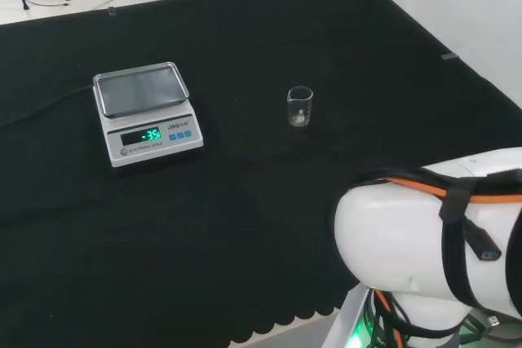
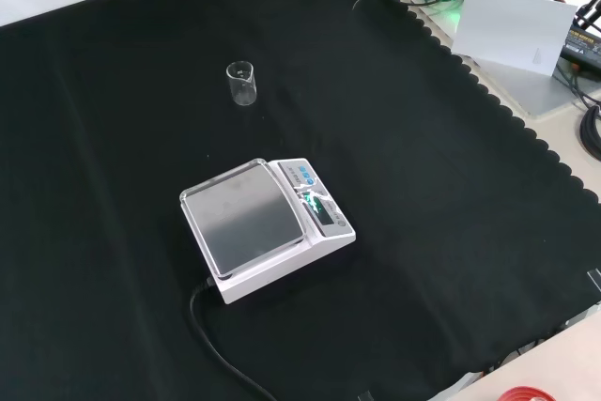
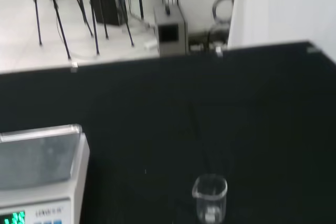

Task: Pick up the beaker.

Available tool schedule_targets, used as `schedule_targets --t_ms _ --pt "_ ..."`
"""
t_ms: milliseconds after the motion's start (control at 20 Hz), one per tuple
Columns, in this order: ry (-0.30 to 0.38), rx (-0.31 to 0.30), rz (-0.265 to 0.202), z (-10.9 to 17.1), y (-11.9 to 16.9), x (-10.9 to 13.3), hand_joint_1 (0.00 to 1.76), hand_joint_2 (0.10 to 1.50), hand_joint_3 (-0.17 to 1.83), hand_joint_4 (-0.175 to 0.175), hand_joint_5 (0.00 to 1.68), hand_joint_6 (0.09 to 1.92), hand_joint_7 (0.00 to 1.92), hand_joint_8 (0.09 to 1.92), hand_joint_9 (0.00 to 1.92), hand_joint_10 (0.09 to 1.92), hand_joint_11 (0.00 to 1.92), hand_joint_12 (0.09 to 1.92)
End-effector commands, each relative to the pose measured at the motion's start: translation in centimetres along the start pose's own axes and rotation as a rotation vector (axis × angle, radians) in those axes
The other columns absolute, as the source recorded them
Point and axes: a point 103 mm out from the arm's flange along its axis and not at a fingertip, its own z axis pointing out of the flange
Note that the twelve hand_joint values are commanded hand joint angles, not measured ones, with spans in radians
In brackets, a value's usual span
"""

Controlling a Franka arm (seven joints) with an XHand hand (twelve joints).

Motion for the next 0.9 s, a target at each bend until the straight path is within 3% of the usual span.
schedule_targets --t_ms 50,200,900 --pt "0.013 0.178 0.025 9.2 3.8 -0.7 0.7 1.09 -0.17 -0.015 0.61 0.49 0.54 0.58 0.66 0.64 0.17 1.41" --pt "0.011 0.156 0.019 10.4 4.0 -0.4 0.7 1.09 -0.17 -0.016 0.6 0.5 0.54 0.58 0.66 0.64 0.17 1.41" --pt "0.008 0.234 0.003 17.0 6.5 1.0 0.71 1.09 -0.17 -0.021 0.56 0.51 0.52 0.58 0.64 0.65 0.18 1.41"
